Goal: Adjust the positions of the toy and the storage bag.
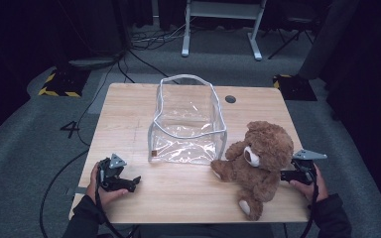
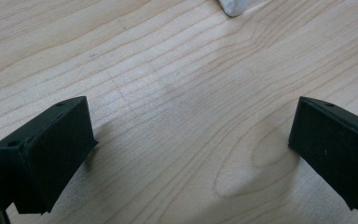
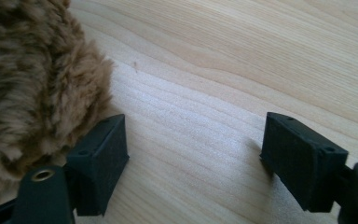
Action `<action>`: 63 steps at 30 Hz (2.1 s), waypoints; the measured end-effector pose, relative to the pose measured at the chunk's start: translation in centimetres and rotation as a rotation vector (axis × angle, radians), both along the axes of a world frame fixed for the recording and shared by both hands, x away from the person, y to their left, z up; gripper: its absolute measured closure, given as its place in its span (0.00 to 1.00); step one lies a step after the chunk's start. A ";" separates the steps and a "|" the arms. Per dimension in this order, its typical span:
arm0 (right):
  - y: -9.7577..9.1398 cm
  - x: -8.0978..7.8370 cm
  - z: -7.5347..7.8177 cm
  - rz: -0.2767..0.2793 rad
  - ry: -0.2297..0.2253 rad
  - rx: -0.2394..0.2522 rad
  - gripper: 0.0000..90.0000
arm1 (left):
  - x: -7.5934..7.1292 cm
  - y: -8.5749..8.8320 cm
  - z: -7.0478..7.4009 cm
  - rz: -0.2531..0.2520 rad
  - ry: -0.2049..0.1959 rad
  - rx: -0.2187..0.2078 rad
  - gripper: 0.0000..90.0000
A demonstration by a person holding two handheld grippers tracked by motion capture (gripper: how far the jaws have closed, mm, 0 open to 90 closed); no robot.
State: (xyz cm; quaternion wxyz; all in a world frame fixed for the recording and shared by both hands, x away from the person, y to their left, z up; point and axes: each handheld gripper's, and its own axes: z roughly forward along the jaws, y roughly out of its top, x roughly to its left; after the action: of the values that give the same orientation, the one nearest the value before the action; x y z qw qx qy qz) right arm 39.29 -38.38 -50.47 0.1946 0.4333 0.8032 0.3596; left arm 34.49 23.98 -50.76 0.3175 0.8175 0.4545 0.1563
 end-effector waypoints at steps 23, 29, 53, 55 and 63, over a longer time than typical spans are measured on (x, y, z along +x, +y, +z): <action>-2.0 -3.7 4.0 0.067 -0.093 0.070 0.23 | -0.1 0.0 0.0 0.008 -0.001 0.002 0.01; -1.3 -4.4 5.2 0.109 -0.121 0.083 0.23 | -0.1 -0.1 0.0 0.010 -0.001 0.002 0.01; -0.7 -6.0 7.2 0.166 -0.165 0.101 0.22 | -0.1 -0.1 0.0 0.010 -0.001 0.003 0.01; -0.6 -6.1 7.4 0.173 -0.169 0.102 0.22 | -0.1 -0.1 0.0 0.011 -0.001 0.002 0.01; 0.1 -6.4 8.0 0.202 -0.180 0.112 0.22 | -0.1 -0.1 0.0 0.010 -0.001 0.002 0.01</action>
State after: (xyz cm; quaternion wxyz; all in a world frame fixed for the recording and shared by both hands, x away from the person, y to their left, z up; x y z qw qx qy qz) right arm 32.85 -38.31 -42.48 0.2041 0.3264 0.8008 0.4588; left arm 34.38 23.93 -50.74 0.3160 0.8154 0.4584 0.1590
